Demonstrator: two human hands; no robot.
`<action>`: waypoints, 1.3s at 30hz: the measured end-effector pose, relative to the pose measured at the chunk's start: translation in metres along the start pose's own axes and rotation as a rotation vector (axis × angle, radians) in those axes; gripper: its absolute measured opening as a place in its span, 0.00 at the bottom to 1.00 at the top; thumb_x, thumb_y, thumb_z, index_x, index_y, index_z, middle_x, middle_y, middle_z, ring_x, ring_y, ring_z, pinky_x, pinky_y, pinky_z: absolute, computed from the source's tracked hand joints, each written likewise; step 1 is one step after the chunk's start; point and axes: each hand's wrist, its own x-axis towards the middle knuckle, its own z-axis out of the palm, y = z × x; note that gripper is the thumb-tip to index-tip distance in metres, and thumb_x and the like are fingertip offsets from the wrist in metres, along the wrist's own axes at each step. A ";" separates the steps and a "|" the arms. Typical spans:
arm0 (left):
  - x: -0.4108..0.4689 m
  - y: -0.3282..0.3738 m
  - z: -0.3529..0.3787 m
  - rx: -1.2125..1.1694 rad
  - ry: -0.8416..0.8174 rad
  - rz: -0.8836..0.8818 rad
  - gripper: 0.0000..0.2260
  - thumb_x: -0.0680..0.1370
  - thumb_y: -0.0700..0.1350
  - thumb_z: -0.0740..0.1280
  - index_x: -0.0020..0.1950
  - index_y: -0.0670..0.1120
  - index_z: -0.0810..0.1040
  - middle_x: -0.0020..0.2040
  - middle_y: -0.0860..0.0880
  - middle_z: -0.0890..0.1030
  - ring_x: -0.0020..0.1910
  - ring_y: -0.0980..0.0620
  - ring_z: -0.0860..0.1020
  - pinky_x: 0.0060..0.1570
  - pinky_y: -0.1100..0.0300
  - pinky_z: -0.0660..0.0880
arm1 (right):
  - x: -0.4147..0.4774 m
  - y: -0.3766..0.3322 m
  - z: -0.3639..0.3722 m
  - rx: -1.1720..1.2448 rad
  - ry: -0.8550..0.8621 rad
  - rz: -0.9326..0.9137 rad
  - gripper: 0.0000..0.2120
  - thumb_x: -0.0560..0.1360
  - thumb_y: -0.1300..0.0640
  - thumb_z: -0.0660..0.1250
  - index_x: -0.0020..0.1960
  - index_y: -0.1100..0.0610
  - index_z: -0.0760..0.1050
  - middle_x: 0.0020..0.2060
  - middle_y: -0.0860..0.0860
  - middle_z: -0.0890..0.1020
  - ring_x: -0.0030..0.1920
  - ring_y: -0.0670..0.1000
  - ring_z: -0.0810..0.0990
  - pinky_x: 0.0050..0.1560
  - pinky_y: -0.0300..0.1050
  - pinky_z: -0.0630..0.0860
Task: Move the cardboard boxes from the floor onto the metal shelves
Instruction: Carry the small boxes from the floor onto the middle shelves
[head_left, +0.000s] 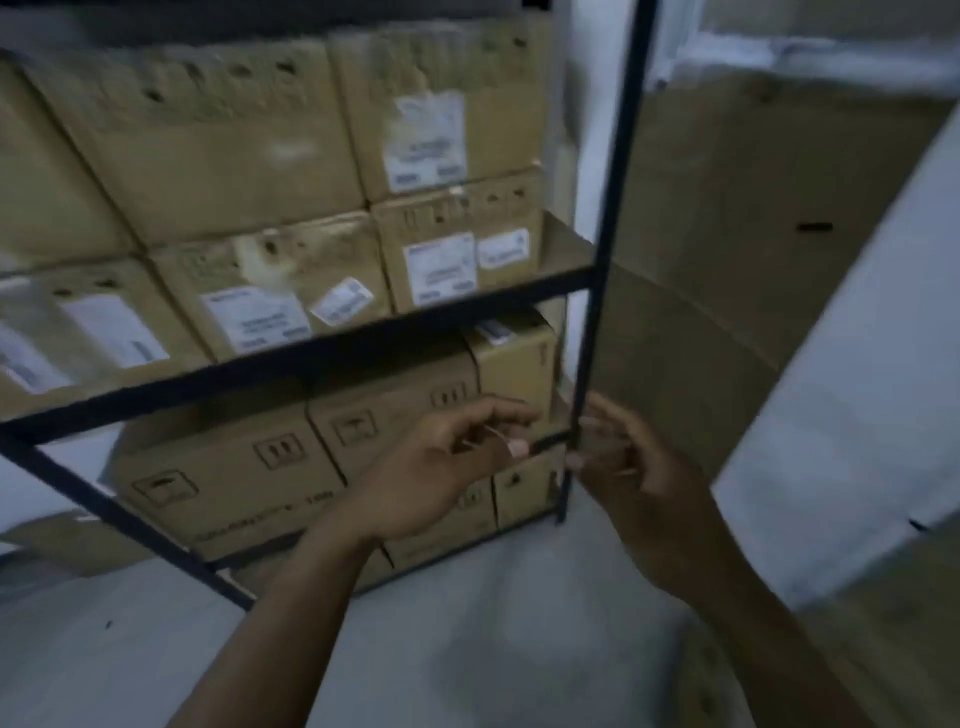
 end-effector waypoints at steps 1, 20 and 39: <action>0.003 -0.006 0.022 -0.028 -0.063 -0.029 0.14 0.73 0.61 0.67 0.58 0.67 0.79 0.57 0.59 0.82 0.58 0.57 0.80 0.61 0.54 0.76 | -0.022 0.011 -0.009 -0.032 0.028 0.047 0.20 0.72 0.35 0.70 0.60 0.21 0.67 0.55 0.22 0.76 0.53 0.27 0.77 0.46 0.23 0.73; 0.118 -0.138 0.452 -0.266 -0.340 -0.669 0.09 0.80 0.34 0.64 0.57 0.42 0.80 0.52 0.41 0.80 0.49 0.44 0.78 0.45 0.56 0.70 | -0.251 0.295 -0.232 -0.094 0.382 0.883 0.24 0.77 0.47 0.70 0.72 0.44 0.70 0.57 0.42 0.79 0.46 0.30 0.77 0.39 0.24 0.72; 0.191 -0.614 0.707 0.421 -0.262 -0.759 0.42 0.70 0.60 0.75 0.78 0.53 0.58 0.74 0.49 0.56 0.73 0.44 0.62 0.60 0.43 0.76 | -0.275 0.786 -0.112 -0.102 0.052 1.126 0.41 0.73 0.44 0.74 0.80 0.47 0.57 0.76 0.48 0.68 0.71 0.52 0.72 0.67 0.57 0.74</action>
